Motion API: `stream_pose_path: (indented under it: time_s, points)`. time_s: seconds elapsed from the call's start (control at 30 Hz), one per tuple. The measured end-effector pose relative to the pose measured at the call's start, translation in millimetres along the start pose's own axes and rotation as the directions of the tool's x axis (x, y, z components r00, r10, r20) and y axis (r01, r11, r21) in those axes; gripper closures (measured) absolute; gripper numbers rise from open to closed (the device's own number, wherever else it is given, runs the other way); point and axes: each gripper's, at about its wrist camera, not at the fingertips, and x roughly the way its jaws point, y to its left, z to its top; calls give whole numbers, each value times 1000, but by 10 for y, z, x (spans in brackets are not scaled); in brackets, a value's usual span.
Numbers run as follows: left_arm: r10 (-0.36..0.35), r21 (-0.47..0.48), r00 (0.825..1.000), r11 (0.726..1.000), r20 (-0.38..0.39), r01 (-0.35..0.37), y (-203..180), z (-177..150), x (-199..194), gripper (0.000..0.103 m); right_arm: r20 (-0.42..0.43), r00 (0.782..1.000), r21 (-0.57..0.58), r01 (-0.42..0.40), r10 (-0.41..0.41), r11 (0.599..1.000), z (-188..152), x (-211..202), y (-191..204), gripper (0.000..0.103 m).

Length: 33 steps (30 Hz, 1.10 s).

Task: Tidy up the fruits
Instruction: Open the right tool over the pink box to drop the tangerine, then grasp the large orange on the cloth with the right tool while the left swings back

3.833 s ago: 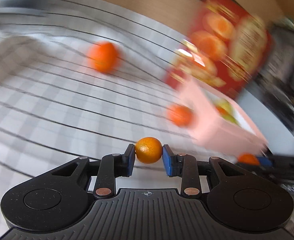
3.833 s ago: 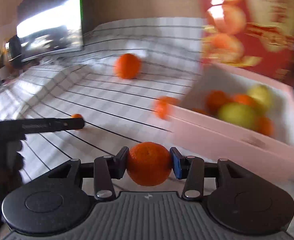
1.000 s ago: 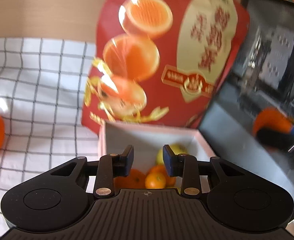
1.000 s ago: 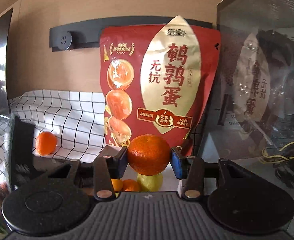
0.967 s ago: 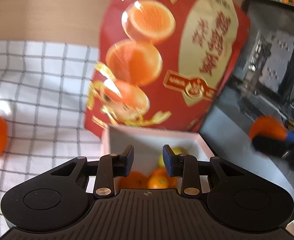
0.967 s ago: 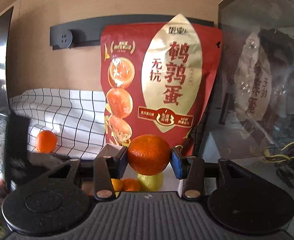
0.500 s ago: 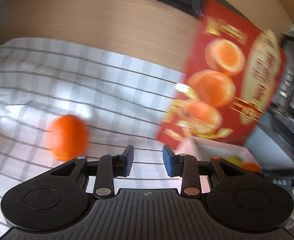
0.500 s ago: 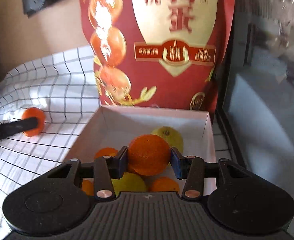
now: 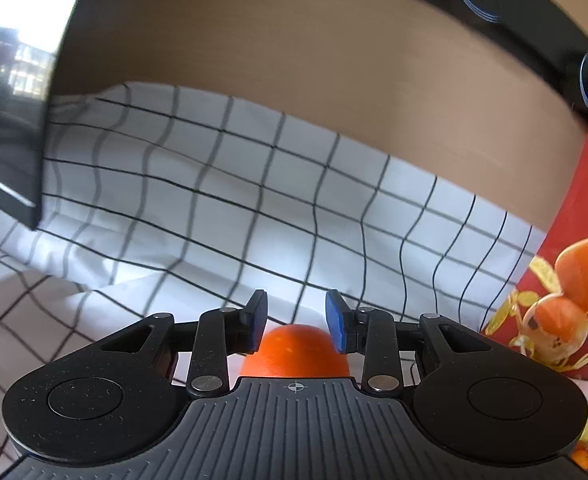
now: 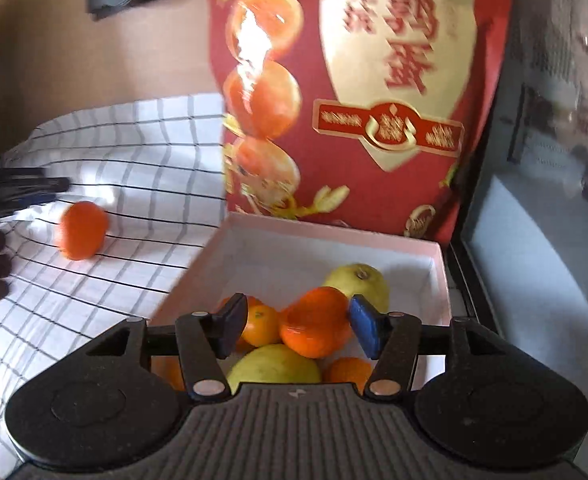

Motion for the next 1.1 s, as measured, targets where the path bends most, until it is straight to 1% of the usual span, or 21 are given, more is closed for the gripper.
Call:
stream_pose_path:
  time_s: [0.07,0.17,0.23,0.27,0.3,0.33,0.37,0.4,0.43,0.53,0.57,0.6,0.67,0.77,0.8,0.87,0.9,0.97,1.03,1.1]
  points:
    - [-12,7,999,1000,-32,12,-20,-40,49,67,14,1000,-12,-22,22,1000,18,-87,53,45]
    - [-28,44,999,999,-33,30,-17,-102,-12,67,29,998,-41,-56,57,998,45,-201,153,45]
    - [-67,39,997,997,-28,68,-6,-168,-200,66,37,996,-77,-81,84,994,60,-250,251,45]
    - [-107,29,994,994,-25,108,7,-204,-311,66,43,994,-98,-91,96,991,51,-271,314,43]
    - [-178,18,983,984,-33,179,23,-269,-465,67,48,993,-122,-101,107,987,46,-282,380,42]
    - [-242,3,969,970,-50,243,38,-326,-589,67,52,992,-143,-107,116,984,39,-285,449,41]
    - [-293,-16,955,956,-55,292,71,-411,-710,67,53,991,-158,-116,126,981,30,-286,506,39]
    - [-316,-27,948,949,-40,315,102,-506,-846,67,47,989,-170,-129,139,977,27,-275,558,38]
    - [-312,-31,950,950,-17,312,132,-578,-948,67,39,987,-175,-145,154,974,28,-253,613,38]
    - [-263,-70,960,960,99,271,312,-765,-1173,67,15,984,-163,-172,176,972,60,-134,791,37]
    - [-243,-92,962,963,125,255,376,-785,-1185,67,3,981,-150,-190,193,970,69,-87,855,35]
    - [-222,-134,964,961,147,242,474,-806,-1184,67,-10,977,-138,-214,214,967,78,-45,920,31]
    - [-202,-213,966,949,160,234,646,-803,-1115,67,-31,969,-124,-248,246,961,73,40,1076,26]
    - [-134,-253,978,952,158,171,794,-813,-1092,67,-37,969,-102,-247,245,964,114,256,1324,24]
    - [-129,-264,978,949,166,170,827,-814,-1099,67,-34,974,-99,-226,224,969,136,345,1394,24]
    - [-133,-267,977,948,164,174,841,-816,-1107,67,-23,988,-89,-156,154,984,188,541,1495,24]
    - [-142,-260,977,949,158,180,819,-815,-1098,67,-31,991,-79,-134,132,988,221,653,1518,18]
    - [-168,-249,974,947,152,202,762,-829,-1097,67,-52,995,-59,-92,89,994,275,841,1511,11]
    - [-196,-235,970,945,146,226,709,-843,-1105,67,-51,998,-64,-44,41,997,316,963,1512,11]
    - [-206,-217,968,948,146,234,671,-846,-1111,67,-61,998,-95,-3,-3,995,338,1058,1542,11]
